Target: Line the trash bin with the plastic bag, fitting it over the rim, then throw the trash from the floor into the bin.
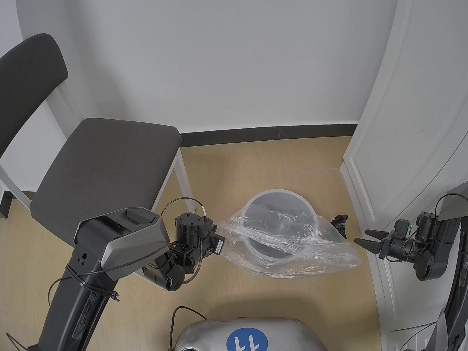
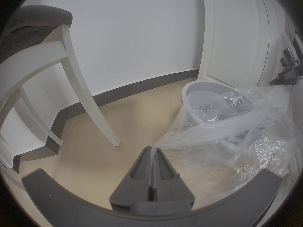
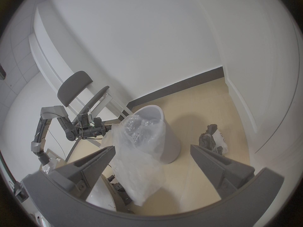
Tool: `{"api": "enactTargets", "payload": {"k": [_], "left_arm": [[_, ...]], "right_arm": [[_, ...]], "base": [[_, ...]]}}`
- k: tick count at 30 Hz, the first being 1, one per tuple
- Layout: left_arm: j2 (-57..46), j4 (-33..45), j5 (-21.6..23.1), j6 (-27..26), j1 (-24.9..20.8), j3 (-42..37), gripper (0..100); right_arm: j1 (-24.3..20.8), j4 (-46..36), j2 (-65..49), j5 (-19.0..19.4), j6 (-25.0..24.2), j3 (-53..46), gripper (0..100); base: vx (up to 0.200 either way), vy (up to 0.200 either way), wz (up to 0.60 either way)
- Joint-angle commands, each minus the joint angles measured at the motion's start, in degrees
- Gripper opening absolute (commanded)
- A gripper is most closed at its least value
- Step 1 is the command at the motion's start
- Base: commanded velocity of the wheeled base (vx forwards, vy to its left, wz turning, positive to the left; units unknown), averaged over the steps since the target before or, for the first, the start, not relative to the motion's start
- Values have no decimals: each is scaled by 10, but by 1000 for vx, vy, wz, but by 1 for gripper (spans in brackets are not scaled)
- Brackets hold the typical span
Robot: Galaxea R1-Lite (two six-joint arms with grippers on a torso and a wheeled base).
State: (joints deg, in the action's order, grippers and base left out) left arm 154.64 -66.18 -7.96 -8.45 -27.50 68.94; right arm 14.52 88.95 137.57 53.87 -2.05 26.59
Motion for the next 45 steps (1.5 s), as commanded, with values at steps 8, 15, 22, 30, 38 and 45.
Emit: {"api": "enactTargets", "payload": {"k": [8, 15, 22, 30, 38, 45], "left_arm": [[5, 0, -2, 1, 0, 2, 0], [5, 0, -2, 1, 0, 2, 0], [5, 2, -2, 1, 0, 2, 0], [5, -1, -2, 5, 0, 1, 0], [5, -4, -4, 6, 0, 1, 0], [6, -10, -4, 5, 0, -1, 100]], "right_arm": [[68, 10, 86, 125, -9, 59, 100], [-58, 10, -24, -39, -45, 35, 100], [-203, 10, -115, -124, -54, 116, 100], [-216, -27, -147, -138, -38, 152, 100], [-227, 10, -113, -435, 151, 210, 100], [-314, 3, -141, -514, 248, 148, 100]], "base": [[0, 0, 0], [0, 0, 0], [0, 0, 0], [0, 0, 0], [0, 0, 0], [0, 0, 0]]}}
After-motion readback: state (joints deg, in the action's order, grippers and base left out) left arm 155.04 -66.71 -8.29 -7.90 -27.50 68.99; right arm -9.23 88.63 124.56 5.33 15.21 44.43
